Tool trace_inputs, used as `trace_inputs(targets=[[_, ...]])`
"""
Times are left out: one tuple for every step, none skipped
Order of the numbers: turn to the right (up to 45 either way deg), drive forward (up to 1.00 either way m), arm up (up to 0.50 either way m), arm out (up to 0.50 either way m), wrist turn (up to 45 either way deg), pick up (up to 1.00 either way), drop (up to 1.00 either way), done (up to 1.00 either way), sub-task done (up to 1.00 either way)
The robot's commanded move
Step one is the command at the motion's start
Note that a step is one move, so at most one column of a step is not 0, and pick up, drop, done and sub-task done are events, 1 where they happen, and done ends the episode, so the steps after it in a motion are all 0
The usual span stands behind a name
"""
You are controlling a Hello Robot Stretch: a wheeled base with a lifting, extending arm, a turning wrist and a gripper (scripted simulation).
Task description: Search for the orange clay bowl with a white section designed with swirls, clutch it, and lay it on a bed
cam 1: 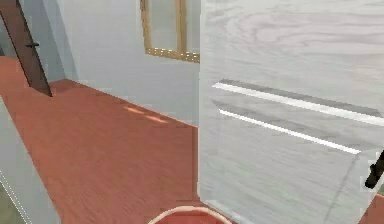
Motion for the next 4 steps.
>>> trace_inputs(targets=[[0.0, 0.4, 0.0, 0.0, 0.0, 0.0, 0.0, 0.0, 0.0], [-45.0, 0.0, 0.0, 0.0, 0.0, 0.0, 0.0, 0.0, 0.0], [-6.0, 0.0, 0.0, 0.0, 0.0, 0.0, 0.0, 0.0, 0.0], [-3.0, 0.0, 0.0, 0.0, 0.0, 0.0, 0.0, 0.0, 0.0]])
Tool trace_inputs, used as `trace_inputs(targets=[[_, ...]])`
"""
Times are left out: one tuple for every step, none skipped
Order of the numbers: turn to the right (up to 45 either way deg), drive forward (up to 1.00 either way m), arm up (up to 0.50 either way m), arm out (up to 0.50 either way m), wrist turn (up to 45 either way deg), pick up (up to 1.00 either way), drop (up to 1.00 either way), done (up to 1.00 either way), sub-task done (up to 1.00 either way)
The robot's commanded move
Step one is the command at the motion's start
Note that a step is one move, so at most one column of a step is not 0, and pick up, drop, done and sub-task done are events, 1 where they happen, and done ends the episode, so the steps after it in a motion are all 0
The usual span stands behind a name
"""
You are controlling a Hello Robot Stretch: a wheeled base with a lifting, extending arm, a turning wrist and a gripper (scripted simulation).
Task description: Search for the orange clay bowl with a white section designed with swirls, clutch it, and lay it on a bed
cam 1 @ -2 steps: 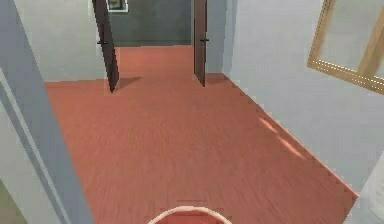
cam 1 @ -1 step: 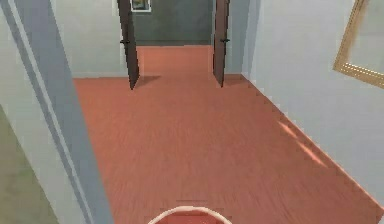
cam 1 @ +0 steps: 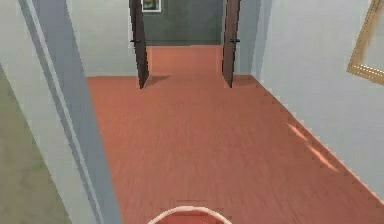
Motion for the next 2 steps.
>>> trace_inputs(targets=[[42.0, 0.0, 0.0, 0.0, 0.0, 0.0, 0.0, 0.0, 0.0], [0.0, 0.4, 0.0, 0.0, 0.0, 0.0, 0.0, 0.0, 0.0]])
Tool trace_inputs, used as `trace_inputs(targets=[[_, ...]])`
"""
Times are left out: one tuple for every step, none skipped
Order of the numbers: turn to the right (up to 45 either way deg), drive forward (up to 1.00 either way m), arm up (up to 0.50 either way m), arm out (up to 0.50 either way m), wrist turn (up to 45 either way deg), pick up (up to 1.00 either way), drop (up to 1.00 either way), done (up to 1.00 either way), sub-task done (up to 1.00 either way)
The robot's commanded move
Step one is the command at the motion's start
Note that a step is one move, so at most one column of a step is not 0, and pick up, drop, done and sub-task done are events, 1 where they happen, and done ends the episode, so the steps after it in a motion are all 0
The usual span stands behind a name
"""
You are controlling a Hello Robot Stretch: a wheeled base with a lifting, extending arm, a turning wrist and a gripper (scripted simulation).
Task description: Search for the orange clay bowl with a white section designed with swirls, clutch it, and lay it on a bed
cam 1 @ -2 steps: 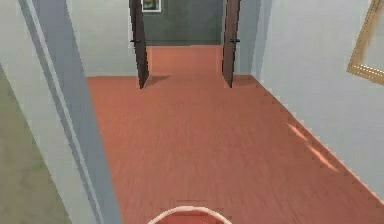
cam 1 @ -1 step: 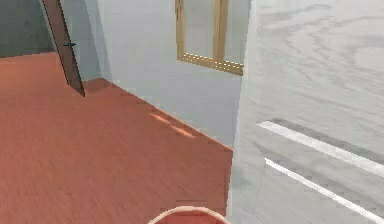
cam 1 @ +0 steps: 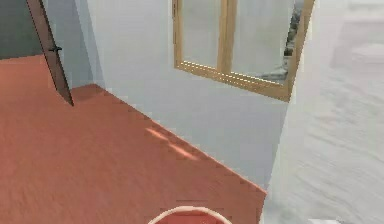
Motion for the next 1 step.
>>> trace_inputs(targets=[[-39.0, 0.0, 0.0, 0.0, 0.0, 0.0, 0.0, 0.0, 0.0]])
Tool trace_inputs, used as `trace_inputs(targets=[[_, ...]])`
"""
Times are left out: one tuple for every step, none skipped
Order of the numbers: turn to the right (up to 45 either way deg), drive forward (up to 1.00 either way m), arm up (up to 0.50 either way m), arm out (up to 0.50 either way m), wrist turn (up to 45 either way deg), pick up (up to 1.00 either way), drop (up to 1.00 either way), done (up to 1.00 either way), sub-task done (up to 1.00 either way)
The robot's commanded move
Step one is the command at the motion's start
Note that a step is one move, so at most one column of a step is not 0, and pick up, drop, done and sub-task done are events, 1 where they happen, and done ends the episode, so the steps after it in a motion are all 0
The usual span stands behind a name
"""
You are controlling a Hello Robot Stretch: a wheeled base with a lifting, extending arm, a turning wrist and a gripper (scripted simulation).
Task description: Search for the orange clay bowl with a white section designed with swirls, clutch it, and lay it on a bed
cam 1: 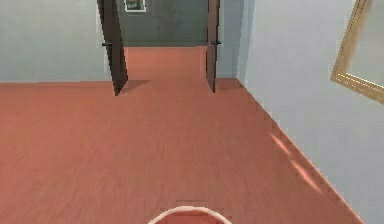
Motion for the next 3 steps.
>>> trace_inputs(targets=[[0.0, 0.3, 0.0, 0.0, 0.0, 0.0, 0.0, 0.0, 0.0], [-45.0, 0.0, 0.0, 0.0, 0.0, 0.0, 0.0, 0.0, 0.0], [-21.0, 0.0, 0.0, 0.0, 0.0, 0.0, 0.0, 0.0, 0.0]])
